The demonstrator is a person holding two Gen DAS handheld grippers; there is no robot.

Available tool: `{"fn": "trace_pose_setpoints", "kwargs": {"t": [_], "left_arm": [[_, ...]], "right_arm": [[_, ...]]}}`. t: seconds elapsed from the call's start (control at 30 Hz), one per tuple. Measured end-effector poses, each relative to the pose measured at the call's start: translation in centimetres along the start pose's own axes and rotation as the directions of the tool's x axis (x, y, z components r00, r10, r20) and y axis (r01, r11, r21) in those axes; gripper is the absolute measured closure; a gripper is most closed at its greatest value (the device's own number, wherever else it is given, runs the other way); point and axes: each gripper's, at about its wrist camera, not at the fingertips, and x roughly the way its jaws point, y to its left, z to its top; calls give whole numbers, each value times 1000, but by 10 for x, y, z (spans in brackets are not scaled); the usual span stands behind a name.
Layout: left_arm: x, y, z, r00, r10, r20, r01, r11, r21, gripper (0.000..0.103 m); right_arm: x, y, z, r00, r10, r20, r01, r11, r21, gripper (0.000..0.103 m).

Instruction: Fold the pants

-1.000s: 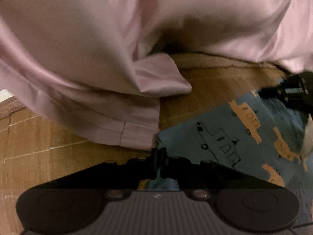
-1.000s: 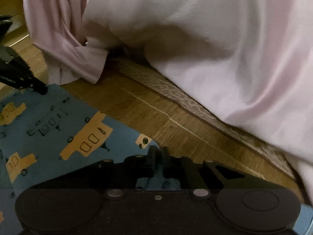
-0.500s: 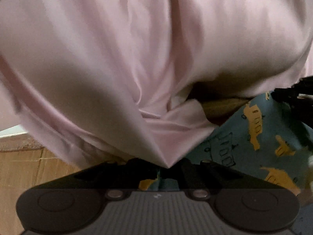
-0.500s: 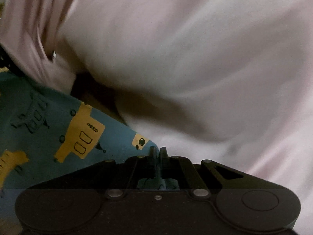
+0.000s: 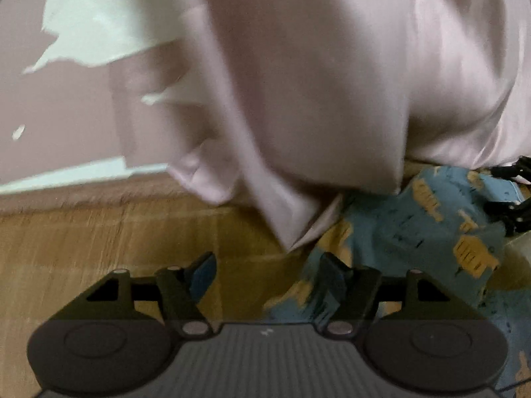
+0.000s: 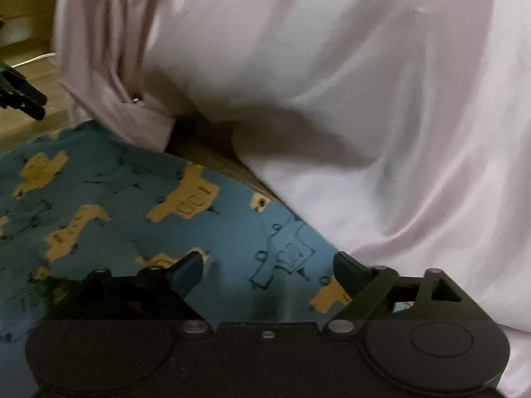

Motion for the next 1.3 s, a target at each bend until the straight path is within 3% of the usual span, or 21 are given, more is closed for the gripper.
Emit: {"fn": "trace_pose_setpoints", "kwargs": {"t": [0.13, 0.23, 0.5, 0.67, 0.77, 0.83, 0.9, 0.93, 1.0, 1.07, 1.17, 1.3], "left_arm": [[11, 9, 7, 997, -60, -44, 58, 998, -34, 30], [29, 9, 10, 991, -82, -109, 79, 996, -38, 44], [31, 3, 11, 977, -163, -135, 167, 986, 23, 42], [47, 0, 17, 972, -165, -168, 173, 984, 31, 46], [56, 0, 18, 959, -208, -192, 211, 977, -2, 68], [58, -4, 18, 955, -217, -203, 225, 974, 15, 90], [58, -7, 17, 948, -234, -215, 241, 970, 9, 95], [58, -8, 17, 948, -232, -220, 239, 971, 4, 99], [59, -7, 17, 952, -219, -216, 220, 975, -19, 100], [57, -8, 18, 962, -183, -203, 181, 983, -30, 101], [49, -15, 20, 983, -85, -160, 86, 996, 2, 101], [34, -23, 19, 995, -13, -102, 14, 1000, 15, 101]], "right_arm": [[10, 18, 8, 998, 55, -11, -55, 998, 2, 15], [21, 26, 26, 997, 78, -16, -78, 997, -11, 16], [38, 30, 60, 991, 129, -43, -133, 987, -88, 21], [53, 25, 69, 986, 137, -95, -148, 981, -125, 32], [63, 21, 71, 981, 145, -126, -161, 979, -128, 42], [71, 18, 70, 974, 164, -154, -182, 978, -106, 49], [77, 17, 67, 965, 184, -184, -205, 973, -103, 50], [79, 16, 65, 963, 193, -186, -214, 971, -103, 50], [79, 13, 63, 962, 209, -176, -227, 970, -90, 61], [72, 10, 64, 965, 202, -168, -216, 974, -70, 96], [63, 12, 58, 975, 158, -154, -171, 982, -77, 103], [43, 19, 53, 988, 112, -102, -120, 990, -69, 103]]}}
